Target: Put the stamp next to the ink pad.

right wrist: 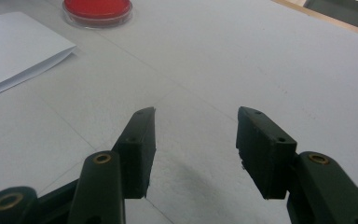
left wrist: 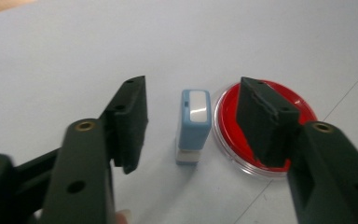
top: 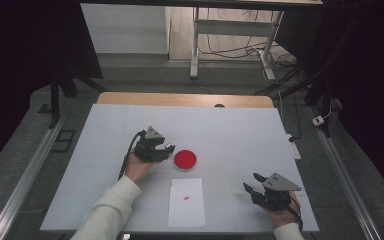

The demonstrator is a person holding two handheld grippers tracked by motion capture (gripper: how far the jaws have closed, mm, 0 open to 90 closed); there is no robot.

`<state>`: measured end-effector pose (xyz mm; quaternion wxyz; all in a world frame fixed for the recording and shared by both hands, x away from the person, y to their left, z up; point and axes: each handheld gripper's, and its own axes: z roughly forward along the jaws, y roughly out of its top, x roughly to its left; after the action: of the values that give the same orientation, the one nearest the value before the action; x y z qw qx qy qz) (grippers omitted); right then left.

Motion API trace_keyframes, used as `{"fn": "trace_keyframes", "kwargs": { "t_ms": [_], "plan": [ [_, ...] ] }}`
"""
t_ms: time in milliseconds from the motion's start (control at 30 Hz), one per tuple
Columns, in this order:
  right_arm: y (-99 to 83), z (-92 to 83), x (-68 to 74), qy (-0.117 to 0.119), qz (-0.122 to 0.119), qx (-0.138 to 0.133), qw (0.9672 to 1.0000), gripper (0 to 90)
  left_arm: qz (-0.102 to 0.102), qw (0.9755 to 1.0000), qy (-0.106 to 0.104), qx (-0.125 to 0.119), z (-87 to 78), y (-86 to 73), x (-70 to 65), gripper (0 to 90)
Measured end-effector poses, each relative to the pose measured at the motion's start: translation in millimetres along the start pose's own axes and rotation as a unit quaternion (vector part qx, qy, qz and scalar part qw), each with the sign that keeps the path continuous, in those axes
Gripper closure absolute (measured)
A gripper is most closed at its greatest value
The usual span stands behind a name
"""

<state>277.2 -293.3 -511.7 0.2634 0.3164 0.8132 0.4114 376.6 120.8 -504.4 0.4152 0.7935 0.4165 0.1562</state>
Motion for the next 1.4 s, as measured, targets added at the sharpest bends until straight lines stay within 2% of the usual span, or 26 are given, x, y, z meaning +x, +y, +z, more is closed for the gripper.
{"fn": "trace_keyframes", "kwargs": {
  "t_ms": [167, 267, 533, 967, 1200, 1400],
  "plan": [
    [0.5, -0.1, -0.5, 0.001, 0.0, -0.002, 1.0, 46.8, -0.014, 0.9996, -0.017, -0.015, -11.9, -0.4, 2.5, 34.4],
    [0.7, -0.3, -1.1, 0.004, -0.001, -0.005, 1.0, 46.8, -0.009, 0.9995, -0.026, -0.016, -21.5, -2.4, 1.9, 32.5],
    [1.7, 1.5, -5.1, 0.011, -0.001, -0.013, 0.9998, 46.7, -0.003, 0.9993, -0.029, -0.023, -49.2, -17.4, -0.9, 31.8],
    [4.0, 6.2, -11.0, 0.029, -0.007, -0.016, 0.9994, 46.7, 0.014, 0.999, -0.03, -0.032, -89.4, -52.2, -14.8, 32.5],
    [3.9, 6.0, -11.8, 0.032, -0.006, -0.017, 0.9993, 46.7, 0.009, 0.9992, -0.027, -0.028, -108.4, -79.7, -18.6, 33.0],
    [3.3, 7.1, -12.1, 0.033, -0.006, -0.017, 0.9993, 46.6, -0.002, 0.9994, -0.022, -0.025, -123.7, -100.9, -13.6, 33.3]
  ]
}}
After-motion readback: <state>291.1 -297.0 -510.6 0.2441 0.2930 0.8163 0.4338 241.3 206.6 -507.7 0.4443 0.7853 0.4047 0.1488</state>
